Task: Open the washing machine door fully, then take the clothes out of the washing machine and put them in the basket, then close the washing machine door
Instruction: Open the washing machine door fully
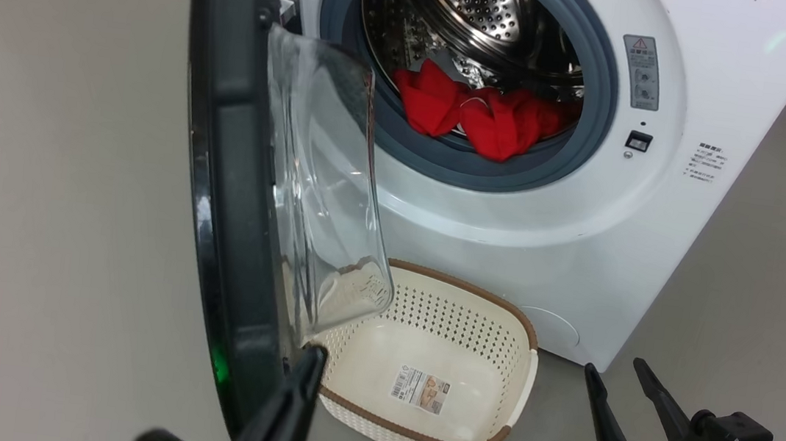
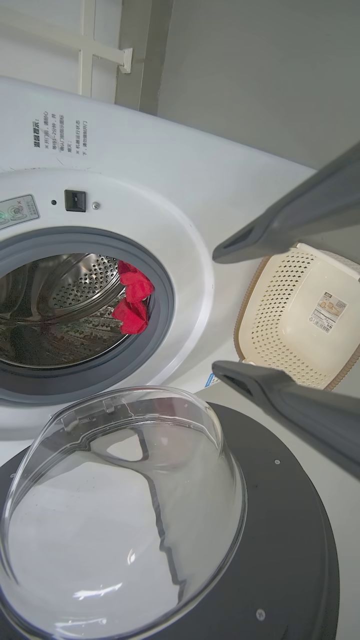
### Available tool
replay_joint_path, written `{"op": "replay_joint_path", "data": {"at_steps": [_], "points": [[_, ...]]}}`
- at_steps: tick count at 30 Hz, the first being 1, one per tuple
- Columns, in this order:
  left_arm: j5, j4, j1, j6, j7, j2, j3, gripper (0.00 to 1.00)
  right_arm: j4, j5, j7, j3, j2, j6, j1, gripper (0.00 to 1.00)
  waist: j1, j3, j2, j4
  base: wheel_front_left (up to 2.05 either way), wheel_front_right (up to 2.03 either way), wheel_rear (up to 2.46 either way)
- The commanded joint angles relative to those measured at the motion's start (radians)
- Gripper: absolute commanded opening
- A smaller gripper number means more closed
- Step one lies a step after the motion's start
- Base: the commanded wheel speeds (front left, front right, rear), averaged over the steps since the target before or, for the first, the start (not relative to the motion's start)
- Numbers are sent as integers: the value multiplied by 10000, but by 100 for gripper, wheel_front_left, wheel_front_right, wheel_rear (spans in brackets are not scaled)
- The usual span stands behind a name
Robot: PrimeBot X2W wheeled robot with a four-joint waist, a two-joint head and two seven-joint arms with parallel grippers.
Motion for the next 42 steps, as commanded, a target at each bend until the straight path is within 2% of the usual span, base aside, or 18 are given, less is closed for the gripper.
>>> {"op": "replay_joint_path", "data": {"at_steps": [1,7,15,24,42], "points": [[-123,284,-70,-83,-38,31,100,0,-249,-120,-118,152,-79,63,-158,100,0,11,0,-30,0,0,0],[-267,2241,-227,46,-38,31,-182,0,-268,-124,-118,187,-47,63,-180,100,0,-1,0,-122,0,0,0],[-420,3647,-735,460,-38,31,392,0,-293,-121,-118,162,-28,63,-138,100,0,-35,0,-150,0,0,0],[-459,3952,-705,698,-38,31,1197,0,-354,-134,-118,124,32,63,-57,100,0,-101,0,-115,0,0,0],[-399,4042,-917,1006,-38,88,4033,0,-337,-125,-118,163,149,63,-71,100,0,37,0,-11,0,0,0]]}}
